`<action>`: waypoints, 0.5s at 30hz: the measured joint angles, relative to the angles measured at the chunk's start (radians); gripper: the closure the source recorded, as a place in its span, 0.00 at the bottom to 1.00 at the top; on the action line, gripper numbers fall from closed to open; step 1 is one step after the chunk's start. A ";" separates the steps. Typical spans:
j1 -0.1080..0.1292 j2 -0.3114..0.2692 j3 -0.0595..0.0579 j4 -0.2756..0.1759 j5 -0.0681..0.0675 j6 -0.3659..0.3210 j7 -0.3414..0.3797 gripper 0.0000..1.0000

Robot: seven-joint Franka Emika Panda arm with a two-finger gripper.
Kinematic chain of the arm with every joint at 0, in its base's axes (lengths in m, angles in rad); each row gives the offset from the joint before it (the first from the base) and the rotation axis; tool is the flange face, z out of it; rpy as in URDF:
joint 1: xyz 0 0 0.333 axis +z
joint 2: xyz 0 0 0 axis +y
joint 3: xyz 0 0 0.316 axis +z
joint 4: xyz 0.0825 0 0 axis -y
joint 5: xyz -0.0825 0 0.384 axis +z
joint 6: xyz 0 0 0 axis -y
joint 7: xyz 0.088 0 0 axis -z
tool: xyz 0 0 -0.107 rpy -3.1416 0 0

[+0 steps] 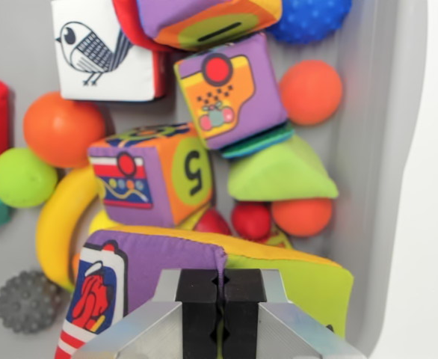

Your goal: Pick an object from the bin

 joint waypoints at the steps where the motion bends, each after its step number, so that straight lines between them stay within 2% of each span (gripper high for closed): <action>1: 0.000 -0.002 0.000 0.003 0.000 -0.006 0.000 1.00; 15: 0.000 -0.035 0.000 0.105 -0.001 -0.140 0.000 1.00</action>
